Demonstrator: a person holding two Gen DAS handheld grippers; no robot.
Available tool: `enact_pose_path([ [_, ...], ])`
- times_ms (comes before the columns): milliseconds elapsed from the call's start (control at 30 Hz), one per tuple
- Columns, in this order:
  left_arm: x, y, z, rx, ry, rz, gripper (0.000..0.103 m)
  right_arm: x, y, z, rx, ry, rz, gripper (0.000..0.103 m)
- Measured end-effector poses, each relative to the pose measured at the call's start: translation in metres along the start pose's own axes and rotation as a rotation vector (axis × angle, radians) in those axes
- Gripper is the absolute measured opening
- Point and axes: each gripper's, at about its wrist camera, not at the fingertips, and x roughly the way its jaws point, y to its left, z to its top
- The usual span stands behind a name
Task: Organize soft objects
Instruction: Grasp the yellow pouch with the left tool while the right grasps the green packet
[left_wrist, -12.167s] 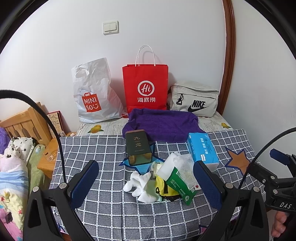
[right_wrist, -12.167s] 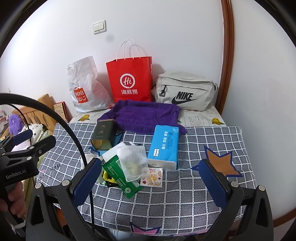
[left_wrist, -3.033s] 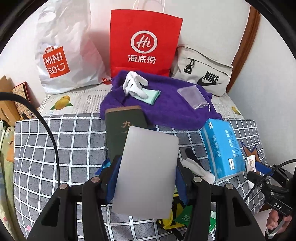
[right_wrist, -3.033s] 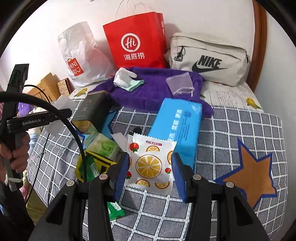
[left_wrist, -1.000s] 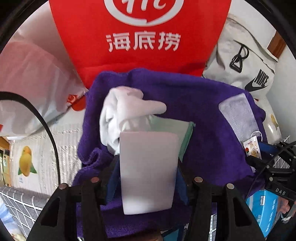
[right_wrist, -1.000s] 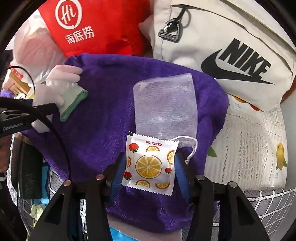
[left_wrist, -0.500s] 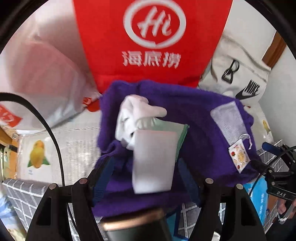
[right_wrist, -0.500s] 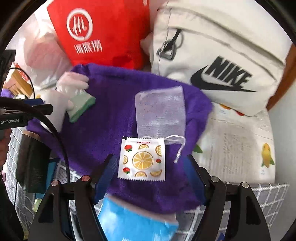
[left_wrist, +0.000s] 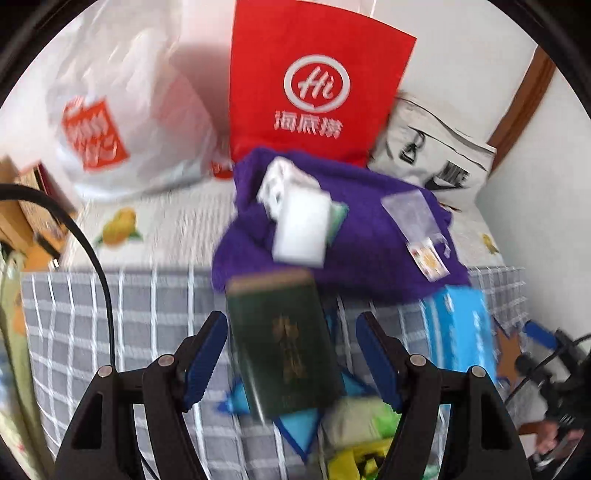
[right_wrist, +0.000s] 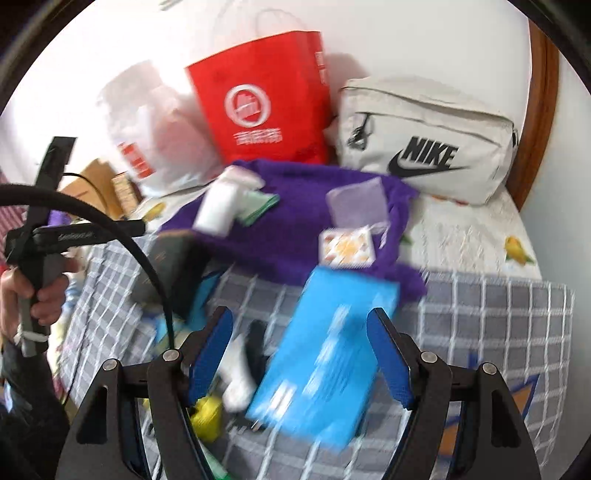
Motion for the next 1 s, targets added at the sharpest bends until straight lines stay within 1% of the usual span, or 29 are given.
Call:
enact_pose_path([
  [33,-0.004,0.002,-0.011,-0.01,0.004,-0.011,0.071,-0.005,0.008,-0.013,-0.009,0.001,0.017,0.075],
  [167,-0.01,0.009,-0.048,-0.034,0.02,0.001,0.071,-0.005,0.035,-0.053,-0.066,0.041,0.073,0.075],
  [233,-0.014,0.014,-0.066,-0.062,0.018,-0.016,0.071,0.004,0.051,-0.075,-0.093,0.082,0.105,0.075],
  [267,-0.017,0.016,-0.074,-0.075,0.018,-0.028,0.071,0.014,0.061,-0.087,-0.115,0.121,0.115,0.075],
  [300,-0.02,0.019,-0.081,-0.091,0.016,-0.042,0.071,0.02,0.067,-0.094,-0.128,0.138,0.115,0.075],
  [400,-0.029,0.024,-0.098,-0.111,0.008,-0.046,0.071,0.034,0.09,-0.116,-0.195,0.177,0.093,0.075],
  [467,-0.035,0.025,-0.104,-0.104,0.006,-0.034,0.071,0.038,0.102,-0.125,-0.252,0.176,0.067,0.075],
  [600,-0.047,0.027,-0.117,-0.109,-0.009,-0.035,0.071,0.049,0.122,-0.137,-0.373,0.174,-0.038,0.075],
  [700,-0.052,0.025,-0.124,-0.089,-0.01,-0.037,0.071,0.061,0.128,-0.146,-0.456,0.206,-0.104,0.074],
  [733,-0.054,0.024,-0.127,-0.086,-0.009,-0.033,0.071,0.064,0.129,-0.148,-0.48,0.213,-0.136,0.071],
  [767,-0.055,0.023,-0.128,-0.081,-0.009,-0.03,0.071,0.066,0.129,-0.15,-0.491,0.21,-0.154,0.06],
  [800,-0.056,0.022,-0.13,-0.074,-0.01,-0.024,0.071,0.063,0.127,-0.15,-0.485,0.198,-0.131,0.046],
  [833,-0.057,0.021,-0.132,-0.068,-0.011,-0.016,0.071,0.059,0.126,-0.149,-0.475,0.194,-0.117,0.044],
  [1000,-0.055,0.015,-0.139,-0.052,-0.004,-0.013,0.071,0.04,0.12,-0.146,-0.422,0.151,-0.1,0.042],
])
